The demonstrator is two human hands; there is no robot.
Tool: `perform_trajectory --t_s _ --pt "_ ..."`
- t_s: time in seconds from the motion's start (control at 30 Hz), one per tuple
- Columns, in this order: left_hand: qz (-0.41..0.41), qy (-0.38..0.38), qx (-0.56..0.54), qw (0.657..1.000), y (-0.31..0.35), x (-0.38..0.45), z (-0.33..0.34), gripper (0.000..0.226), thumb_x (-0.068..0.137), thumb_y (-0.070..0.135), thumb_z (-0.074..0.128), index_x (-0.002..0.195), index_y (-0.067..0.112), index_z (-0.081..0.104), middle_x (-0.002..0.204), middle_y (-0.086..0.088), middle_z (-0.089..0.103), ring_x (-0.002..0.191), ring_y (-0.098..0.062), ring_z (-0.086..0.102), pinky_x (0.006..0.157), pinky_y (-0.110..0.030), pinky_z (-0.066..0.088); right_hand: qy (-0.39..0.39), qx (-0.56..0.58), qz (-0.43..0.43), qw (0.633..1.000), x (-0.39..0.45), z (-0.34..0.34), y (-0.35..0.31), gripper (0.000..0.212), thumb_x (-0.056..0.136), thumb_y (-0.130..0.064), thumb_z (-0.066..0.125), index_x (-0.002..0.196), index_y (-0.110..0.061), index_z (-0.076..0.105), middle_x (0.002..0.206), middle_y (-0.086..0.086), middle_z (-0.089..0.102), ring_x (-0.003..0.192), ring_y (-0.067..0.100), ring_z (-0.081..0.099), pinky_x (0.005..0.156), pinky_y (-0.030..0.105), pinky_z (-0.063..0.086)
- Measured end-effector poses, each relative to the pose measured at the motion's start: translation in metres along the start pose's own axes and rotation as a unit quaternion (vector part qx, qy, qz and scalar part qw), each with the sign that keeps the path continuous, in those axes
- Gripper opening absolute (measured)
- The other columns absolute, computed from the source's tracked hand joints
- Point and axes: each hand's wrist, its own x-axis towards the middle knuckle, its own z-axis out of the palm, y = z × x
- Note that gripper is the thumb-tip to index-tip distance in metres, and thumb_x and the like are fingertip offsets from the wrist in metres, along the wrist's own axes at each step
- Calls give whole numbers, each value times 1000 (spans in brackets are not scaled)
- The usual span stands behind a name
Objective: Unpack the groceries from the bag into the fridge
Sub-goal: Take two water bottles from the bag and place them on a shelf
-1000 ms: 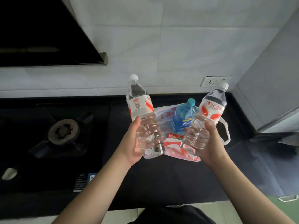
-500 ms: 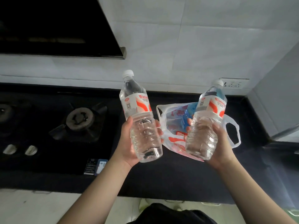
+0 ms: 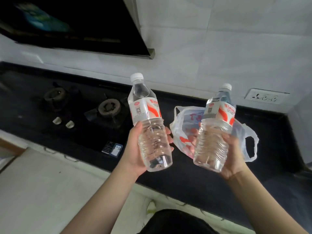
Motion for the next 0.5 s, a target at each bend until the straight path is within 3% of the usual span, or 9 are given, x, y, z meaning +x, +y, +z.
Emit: perform_trajectory --t_s 0.1,0.33,0.5 --pt "27 33 -4 999 -6 -22 7 71 53 55 84 103 9 65 89 -13 64 74 -26 63 66 -38 54 -42 -12 47 998 2 -1 11 68 33 -35 95 93 -10 74 90 10 70 79 22 69 69 40 59" --pt "70 141 -25 987 0 -91 -7 78 45 50 87 104 7 59 85 -13 62 69 -26 60 63 -37 52 -87 -25 152 984 17 17 56 95 35 -36 95 117 -5 58 98 14 67 81 25 67 70 41 57" --pt "140 142 -90 976 10 -163 -33 66 55 48 85 102 6 65 87 -11 65 73 -25 64 67 -36 55 -152 -40 231 960 22 59 105 82 38 -47 94 105 -7 70 94 11 69 78 23 68 68 40 58"
